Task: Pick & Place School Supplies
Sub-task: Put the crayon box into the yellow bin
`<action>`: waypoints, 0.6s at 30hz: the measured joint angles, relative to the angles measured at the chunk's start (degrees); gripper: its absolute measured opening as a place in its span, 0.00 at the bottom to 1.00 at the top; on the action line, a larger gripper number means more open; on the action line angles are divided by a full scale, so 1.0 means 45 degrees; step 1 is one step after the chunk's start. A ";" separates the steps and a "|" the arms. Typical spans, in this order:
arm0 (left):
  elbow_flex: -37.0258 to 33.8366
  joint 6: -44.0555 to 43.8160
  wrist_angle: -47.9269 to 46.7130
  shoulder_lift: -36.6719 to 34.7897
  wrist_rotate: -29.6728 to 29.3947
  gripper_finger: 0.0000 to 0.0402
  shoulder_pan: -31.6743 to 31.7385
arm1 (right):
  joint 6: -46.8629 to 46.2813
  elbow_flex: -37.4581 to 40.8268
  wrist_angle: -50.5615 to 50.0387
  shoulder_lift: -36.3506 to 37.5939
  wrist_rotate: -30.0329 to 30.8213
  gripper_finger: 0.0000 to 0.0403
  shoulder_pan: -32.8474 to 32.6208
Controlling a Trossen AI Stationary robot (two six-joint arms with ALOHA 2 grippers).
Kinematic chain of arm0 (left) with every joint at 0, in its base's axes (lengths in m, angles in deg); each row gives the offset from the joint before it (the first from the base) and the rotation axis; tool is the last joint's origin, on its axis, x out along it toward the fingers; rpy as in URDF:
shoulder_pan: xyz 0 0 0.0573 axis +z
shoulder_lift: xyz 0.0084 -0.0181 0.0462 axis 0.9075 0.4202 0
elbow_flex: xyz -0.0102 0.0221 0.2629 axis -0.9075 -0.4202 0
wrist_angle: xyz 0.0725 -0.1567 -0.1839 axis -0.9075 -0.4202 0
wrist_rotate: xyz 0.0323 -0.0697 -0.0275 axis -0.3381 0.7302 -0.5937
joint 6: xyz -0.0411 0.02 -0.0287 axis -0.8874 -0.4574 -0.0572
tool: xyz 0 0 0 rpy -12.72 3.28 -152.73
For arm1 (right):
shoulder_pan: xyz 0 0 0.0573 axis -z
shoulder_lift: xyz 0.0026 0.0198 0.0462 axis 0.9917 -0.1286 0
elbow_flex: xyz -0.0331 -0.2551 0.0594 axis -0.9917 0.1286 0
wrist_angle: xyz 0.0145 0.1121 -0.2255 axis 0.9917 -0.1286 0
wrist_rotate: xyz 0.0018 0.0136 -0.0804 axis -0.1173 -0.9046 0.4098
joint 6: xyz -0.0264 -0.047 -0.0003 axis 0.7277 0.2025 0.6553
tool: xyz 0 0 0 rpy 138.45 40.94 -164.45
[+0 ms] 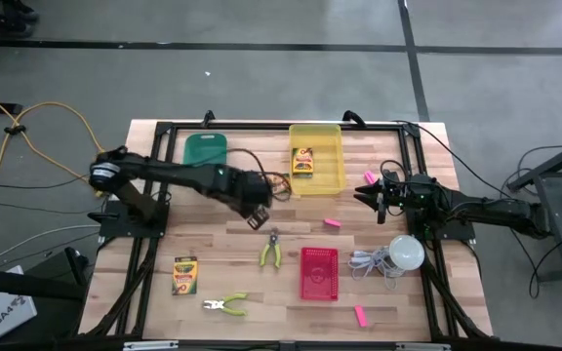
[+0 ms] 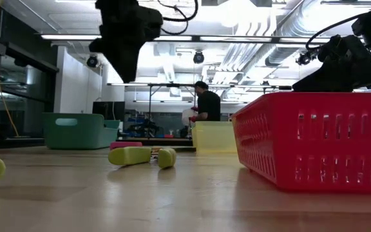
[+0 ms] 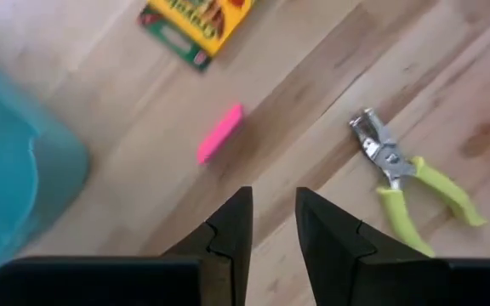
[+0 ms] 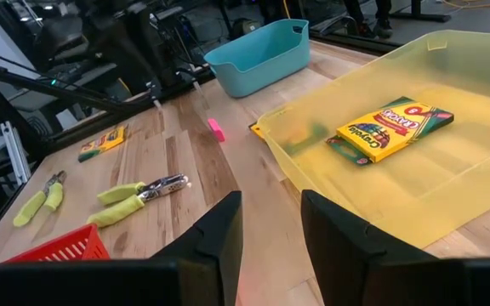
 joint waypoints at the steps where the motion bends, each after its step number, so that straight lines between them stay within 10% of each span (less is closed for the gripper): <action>1: -0.0259 0.0432 0.0167 -0.0266 0.0162 0.21 0.0212 | 0.0000 0.0000 0.0000 -0.0005 0.0003 0.27 -0.0002; 18: -0.5808 0.1353 0.0753 -0.6500 0.3897 0.21 0.0532 | 0.0000 0.0000 0.0000 0.0000 0.0004 0.27 0.0000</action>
